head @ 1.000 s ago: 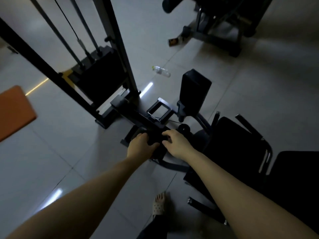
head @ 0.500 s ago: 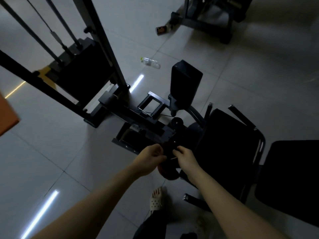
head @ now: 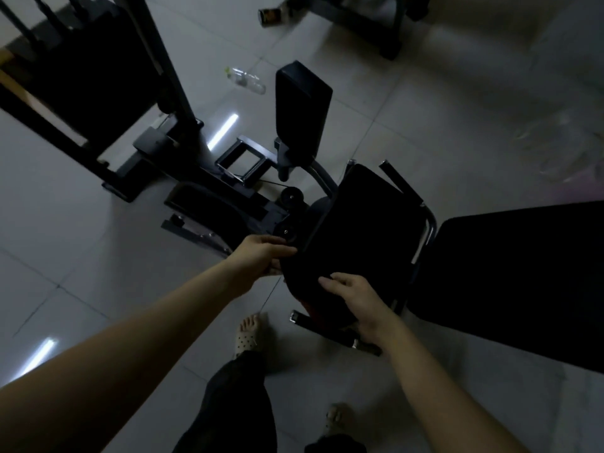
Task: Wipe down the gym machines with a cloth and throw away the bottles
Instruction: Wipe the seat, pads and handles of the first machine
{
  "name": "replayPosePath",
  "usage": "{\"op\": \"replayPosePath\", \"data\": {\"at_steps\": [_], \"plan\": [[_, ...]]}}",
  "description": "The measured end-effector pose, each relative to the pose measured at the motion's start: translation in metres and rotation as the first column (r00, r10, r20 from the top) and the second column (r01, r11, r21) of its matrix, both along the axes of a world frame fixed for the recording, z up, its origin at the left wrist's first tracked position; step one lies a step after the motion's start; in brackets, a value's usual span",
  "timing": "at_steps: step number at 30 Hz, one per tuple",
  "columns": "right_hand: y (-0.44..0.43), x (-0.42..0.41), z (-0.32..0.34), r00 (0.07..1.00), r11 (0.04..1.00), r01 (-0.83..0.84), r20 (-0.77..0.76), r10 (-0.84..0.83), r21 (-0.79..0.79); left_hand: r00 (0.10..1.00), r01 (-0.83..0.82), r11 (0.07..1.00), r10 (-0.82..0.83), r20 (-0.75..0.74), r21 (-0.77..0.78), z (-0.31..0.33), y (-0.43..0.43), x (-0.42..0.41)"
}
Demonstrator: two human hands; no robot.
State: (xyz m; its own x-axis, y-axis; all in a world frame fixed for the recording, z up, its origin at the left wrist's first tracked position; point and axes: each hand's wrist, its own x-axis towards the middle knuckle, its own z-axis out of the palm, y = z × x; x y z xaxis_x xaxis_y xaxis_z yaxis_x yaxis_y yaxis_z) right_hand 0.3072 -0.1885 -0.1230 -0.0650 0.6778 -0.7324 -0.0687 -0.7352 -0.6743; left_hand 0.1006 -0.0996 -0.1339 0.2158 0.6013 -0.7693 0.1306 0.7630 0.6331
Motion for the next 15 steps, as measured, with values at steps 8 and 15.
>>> {"op": "replayPosePath", "data": {"at_steps": [8,15], "plan": [[-0.098,0.037,-0.031,0.914,0.933,-0.300,0.339,0.222,0.199,0.964,-0.061,0.995,0.079,-0.252,0.079,-0.028,-0.154,0.029],[-0.185,0.030,-0.081,0.878,0.880,-0.462,0.200,0.436,0.113,0.938,-0.341,0.921,0.321,-0.128,-0.188,-0.085,-0.263,0.033]]}}
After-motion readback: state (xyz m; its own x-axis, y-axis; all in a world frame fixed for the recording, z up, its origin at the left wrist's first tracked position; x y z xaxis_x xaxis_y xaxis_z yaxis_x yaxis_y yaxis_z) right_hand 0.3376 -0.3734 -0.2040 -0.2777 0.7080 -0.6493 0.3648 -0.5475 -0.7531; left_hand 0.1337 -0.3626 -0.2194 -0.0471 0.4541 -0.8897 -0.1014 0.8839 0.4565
